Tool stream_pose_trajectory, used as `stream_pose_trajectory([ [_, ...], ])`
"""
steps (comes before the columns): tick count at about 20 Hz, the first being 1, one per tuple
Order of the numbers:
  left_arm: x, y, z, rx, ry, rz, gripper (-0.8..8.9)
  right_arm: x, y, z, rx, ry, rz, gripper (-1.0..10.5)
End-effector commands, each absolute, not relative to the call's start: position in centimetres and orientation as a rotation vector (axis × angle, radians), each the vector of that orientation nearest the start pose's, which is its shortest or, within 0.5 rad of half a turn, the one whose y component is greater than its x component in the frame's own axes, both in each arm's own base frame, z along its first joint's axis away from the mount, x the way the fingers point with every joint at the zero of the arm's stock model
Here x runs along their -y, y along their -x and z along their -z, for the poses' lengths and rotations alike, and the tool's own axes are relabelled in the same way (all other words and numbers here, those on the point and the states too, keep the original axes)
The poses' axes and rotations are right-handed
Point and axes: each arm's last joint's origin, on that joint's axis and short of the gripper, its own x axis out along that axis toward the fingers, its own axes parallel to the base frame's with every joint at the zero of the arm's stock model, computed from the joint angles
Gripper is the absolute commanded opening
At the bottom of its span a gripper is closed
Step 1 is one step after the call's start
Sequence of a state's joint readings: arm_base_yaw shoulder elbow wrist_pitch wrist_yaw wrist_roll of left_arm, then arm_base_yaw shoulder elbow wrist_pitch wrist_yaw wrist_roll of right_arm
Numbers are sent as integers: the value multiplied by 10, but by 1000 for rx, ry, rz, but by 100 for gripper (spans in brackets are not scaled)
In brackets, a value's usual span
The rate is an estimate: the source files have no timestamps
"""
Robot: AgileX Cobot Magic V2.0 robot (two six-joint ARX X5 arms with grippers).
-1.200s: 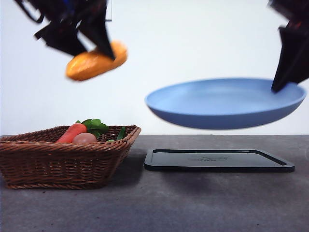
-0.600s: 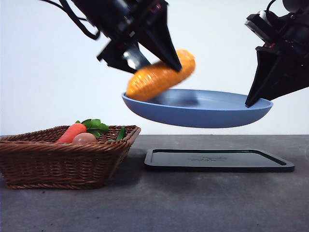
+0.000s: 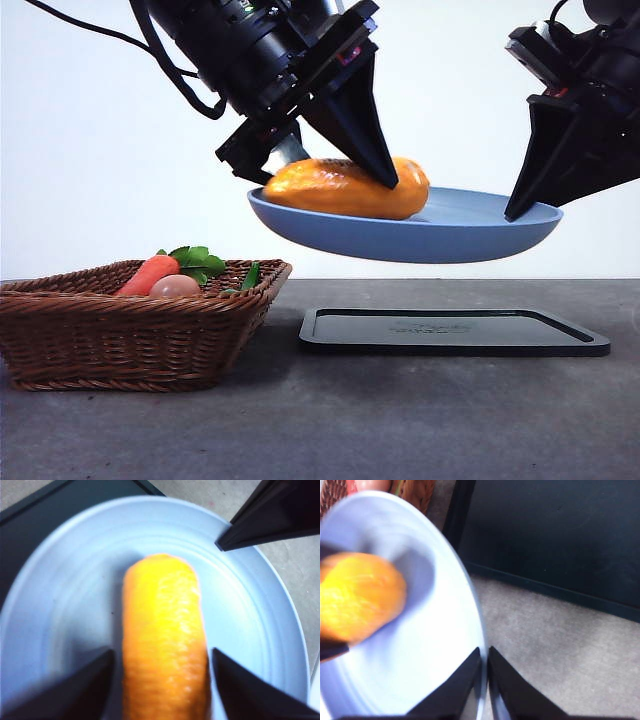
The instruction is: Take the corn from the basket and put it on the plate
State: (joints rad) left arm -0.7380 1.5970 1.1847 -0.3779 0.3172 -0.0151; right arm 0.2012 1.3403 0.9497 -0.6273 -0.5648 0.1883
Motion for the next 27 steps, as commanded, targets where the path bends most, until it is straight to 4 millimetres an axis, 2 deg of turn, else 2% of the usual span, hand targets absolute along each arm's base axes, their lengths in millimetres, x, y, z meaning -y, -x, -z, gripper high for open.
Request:
stream_pose_trajectory([
  [1,243,-248,-257,-814,-160,1004,369,-69,-253,-248,-1072,-353,-615,1],
  [6,241,-246,-269,-787,-151,1007,369,-68,-254,-248,-1071,-343,-597,1],
  [14,237,-243,-329,-712,-143,1019,368,-64,-257,-248,-1045,-330,-557,1],
  [18,234,-240,-349,-691,-141,1022,367,-56,-264,-247,-1023,-356,-523,1],
  [23,231,-237,-358,-681,-138,1023,367,-39,-284,-227,-1046,-398,-452,1],
  [27,230,-235,-355,-714,-145,1019,367,-26,-314,-220,-1053,-430,-404,1],
])
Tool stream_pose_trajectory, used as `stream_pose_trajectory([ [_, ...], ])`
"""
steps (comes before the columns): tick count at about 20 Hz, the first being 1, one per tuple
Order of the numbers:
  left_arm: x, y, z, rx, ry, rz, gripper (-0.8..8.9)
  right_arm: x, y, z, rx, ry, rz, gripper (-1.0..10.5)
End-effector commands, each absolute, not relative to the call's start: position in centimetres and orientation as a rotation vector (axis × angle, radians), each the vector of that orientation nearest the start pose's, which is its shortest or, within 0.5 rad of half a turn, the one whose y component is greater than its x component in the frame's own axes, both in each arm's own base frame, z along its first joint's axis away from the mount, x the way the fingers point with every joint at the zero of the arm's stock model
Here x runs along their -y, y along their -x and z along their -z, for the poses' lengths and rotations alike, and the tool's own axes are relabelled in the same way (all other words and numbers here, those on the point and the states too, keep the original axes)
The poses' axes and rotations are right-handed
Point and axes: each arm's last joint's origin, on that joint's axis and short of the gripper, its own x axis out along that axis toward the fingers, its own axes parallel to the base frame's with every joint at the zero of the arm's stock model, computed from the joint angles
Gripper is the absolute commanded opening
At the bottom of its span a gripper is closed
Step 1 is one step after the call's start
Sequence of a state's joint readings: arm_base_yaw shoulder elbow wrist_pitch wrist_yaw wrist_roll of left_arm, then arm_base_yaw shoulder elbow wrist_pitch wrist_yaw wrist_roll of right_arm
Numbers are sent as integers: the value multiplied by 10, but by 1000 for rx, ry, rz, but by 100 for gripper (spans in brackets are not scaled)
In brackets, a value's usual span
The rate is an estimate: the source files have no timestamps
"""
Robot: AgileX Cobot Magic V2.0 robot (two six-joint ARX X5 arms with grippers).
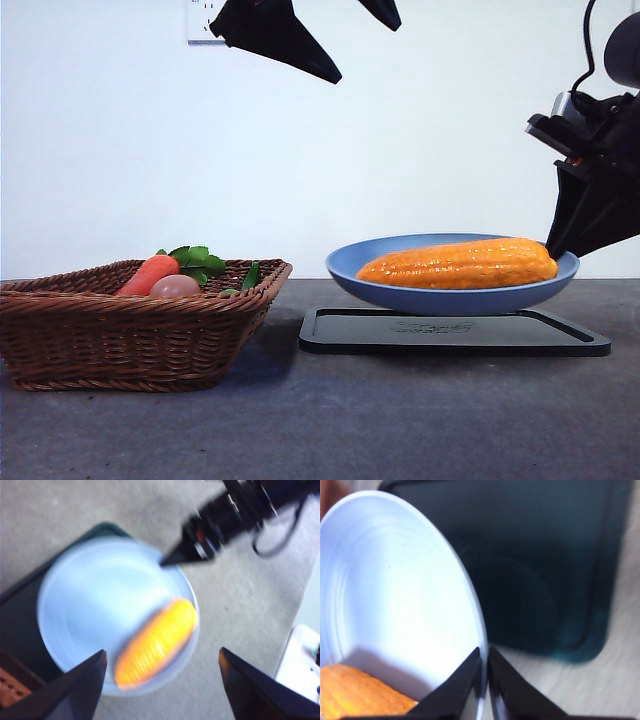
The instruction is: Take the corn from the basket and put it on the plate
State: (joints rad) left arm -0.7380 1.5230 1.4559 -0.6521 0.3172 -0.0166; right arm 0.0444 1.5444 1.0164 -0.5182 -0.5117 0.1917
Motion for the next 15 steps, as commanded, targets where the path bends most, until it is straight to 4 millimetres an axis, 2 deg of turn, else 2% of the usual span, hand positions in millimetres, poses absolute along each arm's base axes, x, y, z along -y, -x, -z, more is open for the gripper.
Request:
stream_pose_trajectory([
  [1,230,-235,-355,-714,-145,1019,367,-25,-322,-219,-1053,-435,-398,1],
  [4,230,-235,-355,-715,-145,1019,367,-22,-347,-216,-1068,-456,-380,1],
  [8,230,-235,-355,-717,-143,1018,367,-22,-373,-197,-1110,-469,-369,1],
  [12,230,-235,-355,-717,-142,1018,365,-23,-383,-174,-1159,-483,-359,1],
  [15,230,-235,-355,-717,-143,1018,365,-23,-385,-168,-1172,-484,-357,1],
])
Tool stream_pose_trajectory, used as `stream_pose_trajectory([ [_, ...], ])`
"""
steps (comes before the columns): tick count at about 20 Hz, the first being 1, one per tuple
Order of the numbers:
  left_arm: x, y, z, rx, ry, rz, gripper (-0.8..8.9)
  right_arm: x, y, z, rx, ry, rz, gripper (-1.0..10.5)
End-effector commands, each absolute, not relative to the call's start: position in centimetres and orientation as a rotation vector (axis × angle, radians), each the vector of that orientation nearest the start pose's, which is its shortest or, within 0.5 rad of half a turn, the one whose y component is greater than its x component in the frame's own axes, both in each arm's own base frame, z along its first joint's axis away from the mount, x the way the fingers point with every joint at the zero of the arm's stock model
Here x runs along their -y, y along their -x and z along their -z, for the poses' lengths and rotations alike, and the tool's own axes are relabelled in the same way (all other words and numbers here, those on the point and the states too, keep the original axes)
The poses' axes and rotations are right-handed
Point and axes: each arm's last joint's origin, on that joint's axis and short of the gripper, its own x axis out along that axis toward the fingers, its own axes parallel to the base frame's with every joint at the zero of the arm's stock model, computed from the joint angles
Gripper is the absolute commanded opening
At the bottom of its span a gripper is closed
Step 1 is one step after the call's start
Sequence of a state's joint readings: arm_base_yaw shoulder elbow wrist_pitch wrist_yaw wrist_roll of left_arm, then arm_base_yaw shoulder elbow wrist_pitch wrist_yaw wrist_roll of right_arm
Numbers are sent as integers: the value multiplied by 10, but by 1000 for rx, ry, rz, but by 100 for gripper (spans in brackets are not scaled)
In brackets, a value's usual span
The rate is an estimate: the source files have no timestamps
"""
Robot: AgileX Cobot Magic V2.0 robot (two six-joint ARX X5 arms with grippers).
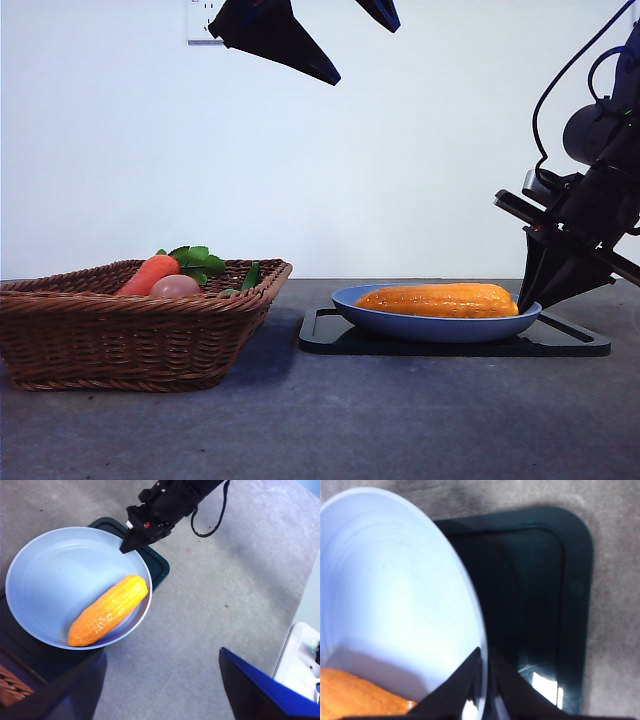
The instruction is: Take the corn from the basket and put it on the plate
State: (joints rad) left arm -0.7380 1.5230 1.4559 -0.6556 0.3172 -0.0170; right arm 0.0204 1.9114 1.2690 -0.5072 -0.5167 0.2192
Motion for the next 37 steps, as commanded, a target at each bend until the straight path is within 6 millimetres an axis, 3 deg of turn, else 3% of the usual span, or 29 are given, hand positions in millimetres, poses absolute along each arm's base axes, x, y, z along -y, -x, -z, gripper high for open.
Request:
stream_pose_trajectory([
  [1,230,-235,-355,-717,-143,1018,365,-23,-385,-168,-1172,-483,-358,1],
  [5,230,-235,-355,-718,-143,1018,365,-23,-384,-167,-1182,-482,-355,9],
  [9,230,-235,-355,-718,-143,1017,365,-23,-384,-167,-1181,-484,-357,208],
  [12,230,-235,-355,-719,-143,1017,365,-20,-383,-171,-1168,-484,-357,220],
  [17,230,-235,-355,-719,-144,1017,365,-1,-369,-207,-1119,-490,-326,220],
  [21,230,-235,-355,-720,-144,1017,365,9,-339,-259,-1028,-437,-345,220],
  [23,230,-235,-355,-722,-144,1017,365,6,-314,-288,-990,-397,-400,219],
  [27,229,-234,-354,-735,-151,1016,363,-16,-259,-330,-986,-296,-524,219],
  [32,228,-234,-353,-752,-154,1014,284,-48,-209,-349,-1043,-171,-685,182],
  [35,227,-233,-351,-773,-158,1011,127,-63,-196,-350,-1060,-72,-694,8],
  [37,227,-232,-351,-779,-160,1010,-3,-70,-195,-350,-1060,-25,-689,4],
])
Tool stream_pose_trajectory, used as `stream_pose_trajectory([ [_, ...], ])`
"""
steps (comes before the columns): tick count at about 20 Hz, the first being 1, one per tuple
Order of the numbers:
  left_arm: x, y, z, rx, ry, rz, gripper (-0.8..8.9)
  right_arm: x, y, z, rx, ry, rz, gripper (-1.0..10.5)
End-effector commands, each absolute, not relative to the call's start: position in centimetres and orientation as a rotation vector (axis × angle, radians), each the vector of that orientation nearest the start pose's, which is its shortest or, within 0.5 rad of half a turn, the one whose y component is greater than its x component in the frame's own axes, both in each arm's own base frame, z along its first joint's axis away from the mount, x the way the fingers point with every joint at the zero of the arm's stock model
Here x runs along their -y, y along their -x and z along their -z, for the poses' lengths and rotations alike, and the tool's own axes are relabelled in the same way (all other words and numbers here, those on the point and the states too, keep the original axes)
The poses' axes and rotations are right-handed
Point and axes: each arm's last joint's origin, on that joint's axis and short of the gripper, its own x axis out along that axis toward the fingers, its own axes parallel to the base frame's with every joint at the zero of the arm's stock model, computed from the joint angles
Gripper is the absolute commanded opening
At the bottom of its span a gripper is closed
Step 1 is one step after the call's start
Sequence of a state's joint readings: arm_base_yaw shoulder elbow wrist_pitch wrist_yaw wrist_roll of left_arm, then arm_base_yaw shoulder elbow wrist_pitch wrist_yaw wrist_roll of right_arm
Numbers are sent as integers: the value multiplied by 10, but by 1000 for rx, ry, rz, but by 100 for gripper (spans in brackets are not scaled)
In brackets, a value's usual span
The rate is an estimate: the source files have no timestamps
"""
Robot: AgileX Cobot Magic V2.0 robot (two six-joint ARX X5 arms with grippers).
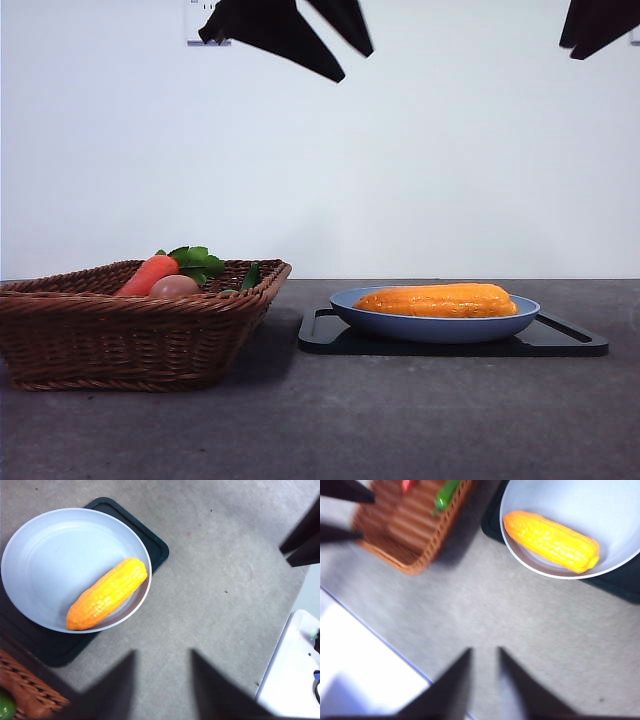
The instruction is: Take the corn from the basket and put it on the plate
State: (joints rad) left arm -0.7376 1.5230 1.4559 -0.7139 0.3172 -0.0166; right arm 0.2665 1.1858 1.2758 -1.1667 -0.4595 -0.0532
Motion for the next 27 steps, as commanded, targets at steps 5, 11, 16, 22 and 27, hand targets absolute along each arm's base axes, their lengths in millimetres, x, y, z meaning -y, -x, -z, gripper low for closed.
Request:
stream_pose_trajectory([
  [5,227,-232,-351,-778,-159,1010,8,-76,-197,-352,-1016,-17,-718,4],
  [11,227,-232,-351,-778,-159,1010,8,-72,-206,-357,-914,-21,-700,4],
  [16,227,-232,-351,-778,-160,1010,8,-73,-212,-362,-829,-15,-704,4],
  [22,176,-240,-394,-478,-201,857,8,-75,-220,-370,-709,-4,-711,4],
  [27,84,-207,-435,-132,-176,607,8,-77,-225,-377,-619,5,-716,4],
])
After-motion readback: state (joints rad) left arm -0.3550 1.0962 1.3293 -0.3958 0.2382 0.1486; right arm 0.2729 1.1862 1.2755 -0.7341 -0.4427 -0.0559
